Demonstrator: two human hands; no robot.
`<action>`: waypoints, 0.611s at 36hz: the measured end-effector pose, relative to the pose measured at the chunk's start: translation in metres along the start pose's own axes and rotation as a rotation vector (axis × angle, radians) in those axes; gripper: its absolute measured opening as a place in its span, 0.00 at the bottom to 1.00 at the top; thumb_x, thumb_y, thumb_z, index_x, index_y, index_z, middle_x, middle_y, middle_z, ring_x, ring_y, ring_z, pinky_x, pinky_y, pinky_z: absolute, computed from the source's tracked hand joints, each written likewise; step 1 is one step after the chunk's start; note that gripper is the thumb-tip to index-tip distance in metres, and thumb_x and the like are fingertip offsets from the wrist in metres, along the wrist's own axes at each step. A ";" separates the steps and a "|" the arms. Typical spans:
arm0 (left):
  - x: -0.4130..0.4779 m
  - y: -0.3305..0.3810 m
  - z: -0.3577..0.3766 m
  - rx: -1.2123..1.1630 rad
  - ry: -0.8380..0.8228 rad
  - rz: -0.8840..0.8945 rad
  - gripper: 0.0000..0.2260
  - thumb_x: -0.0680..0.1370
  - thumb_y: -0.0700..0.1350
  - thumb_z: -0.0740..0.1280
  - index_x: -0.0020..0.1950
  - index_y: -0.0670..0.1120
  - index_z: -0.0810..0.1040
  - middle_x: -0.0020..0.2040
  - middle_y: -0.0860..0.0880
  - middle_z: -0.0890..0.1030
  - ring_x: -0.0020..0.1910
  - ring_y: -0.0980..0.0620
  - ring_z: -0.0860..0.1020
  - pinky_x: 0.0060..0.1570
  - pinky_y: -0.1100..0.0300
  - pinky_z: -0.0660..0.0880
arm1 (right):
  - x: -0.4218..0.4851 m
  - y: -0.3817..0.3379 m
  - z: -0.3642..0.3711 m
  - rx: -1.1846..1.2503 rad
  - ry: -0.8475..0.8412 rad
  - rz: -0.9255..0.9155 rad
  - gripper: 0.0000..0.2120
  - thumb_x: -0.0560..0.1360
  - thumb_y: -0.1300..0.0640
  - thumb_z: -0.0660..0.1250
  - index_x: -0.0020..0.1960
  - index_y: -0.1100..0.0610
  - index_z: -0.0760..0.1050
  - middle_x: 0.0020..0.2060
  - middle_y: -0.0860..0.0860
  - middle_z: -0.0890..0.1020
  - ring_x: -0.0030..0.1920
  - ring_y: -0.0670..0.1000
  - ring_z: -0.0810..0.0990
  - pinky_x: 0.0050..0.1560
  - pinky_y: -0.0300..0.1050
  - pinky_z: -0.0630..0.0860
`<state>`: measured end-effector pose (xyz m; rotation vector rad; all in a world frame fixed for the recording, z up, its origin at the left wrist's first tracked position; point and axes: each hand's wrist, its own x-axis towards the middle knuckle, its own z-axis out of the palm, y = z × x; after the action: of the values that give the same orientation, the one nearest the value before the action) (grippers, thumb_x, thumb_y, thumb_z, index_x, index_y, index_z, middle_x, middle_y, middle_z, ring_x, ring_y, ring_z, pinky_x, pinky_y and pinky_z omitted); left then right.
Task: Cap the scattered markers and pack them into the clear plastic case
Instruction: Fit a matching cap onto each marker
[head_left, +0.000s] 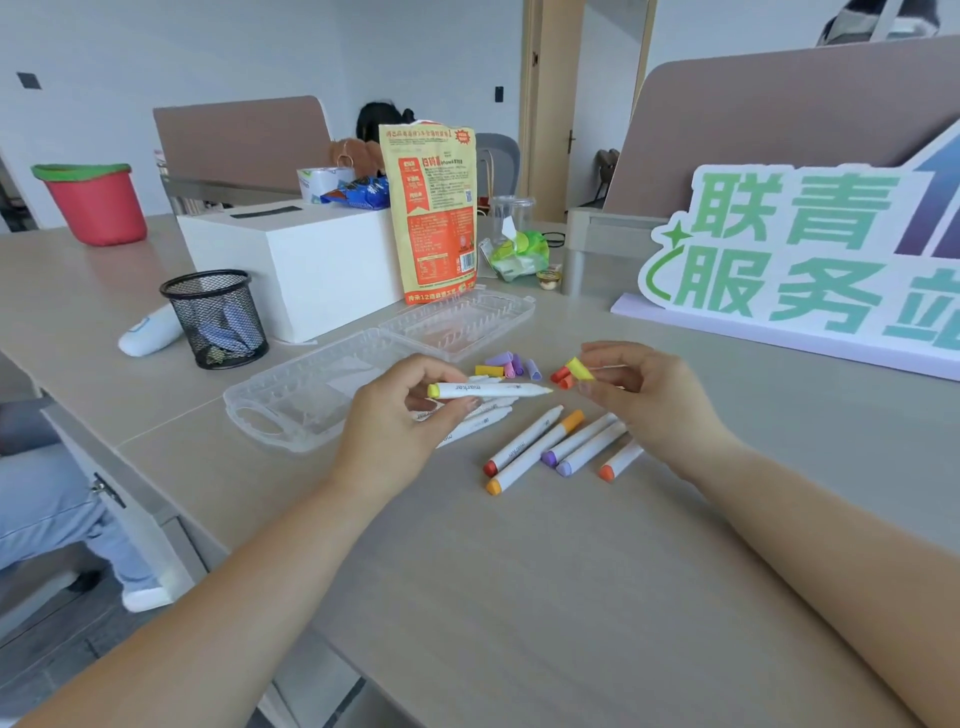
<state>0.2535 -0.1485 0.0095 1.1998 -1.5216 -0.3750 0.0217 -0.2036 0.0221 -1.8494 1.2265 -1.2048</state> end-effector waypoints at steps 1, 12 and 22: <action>0.000 0.001 0.000 -0.019 0.004 -0.006 0.11 0.71 0.40 0.74 0.41 0.57 0.78 0.40 0.59 0.82 0.41 0.53 0.81 0.43 0.67 0.73 | 0.000 0.000 0.000 -0.005 -0.010 -0.012 0.08 0.73 0.61 0.71 0.52 0.55 0.81 0.58 0.44 0.78 0.47 0.37 0.81 0.47 0.27 0.74; 0.003 0.003 -0.003 -0.111 0.067 -0.054 0.11 0.72 0.38 0.73 0.41 0.54 0.78 0.41 0.54 0.83 0.40 0.56 0.81 0.29 0.64 0.73 | -0.001 0.000 0.000 -0.088 -0.017 -0.083 0.08 0.76 0.61 0.67 0.47 0.49 0.81 0.44 0.41 0.82 0.45 0.41 0.78 0.45 0.28 0.70; 0.002 0.004 -0.003 -0.117 0.043 -0.059 0.12 0.71 0.37 0.73 0.41 0.55 0.79 0.42 0.55 0.83 0.43 0.51 0.82 0.45 0.57 0.78 | -0.005 -0.007 0.005 -0.109 -0.065 -0.092 0.09 0.77 0.60 0.66 0.49 0.46 0.80 0.43 0.42 0.80 0.41 0.40 0.75 0.42 0.31 0.72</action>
<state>0.2544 -0.1478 0.0143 1.1552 -1.4108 -0.4680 0.0277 -0.1959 0.0241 -2.0285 1.2046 -1.1365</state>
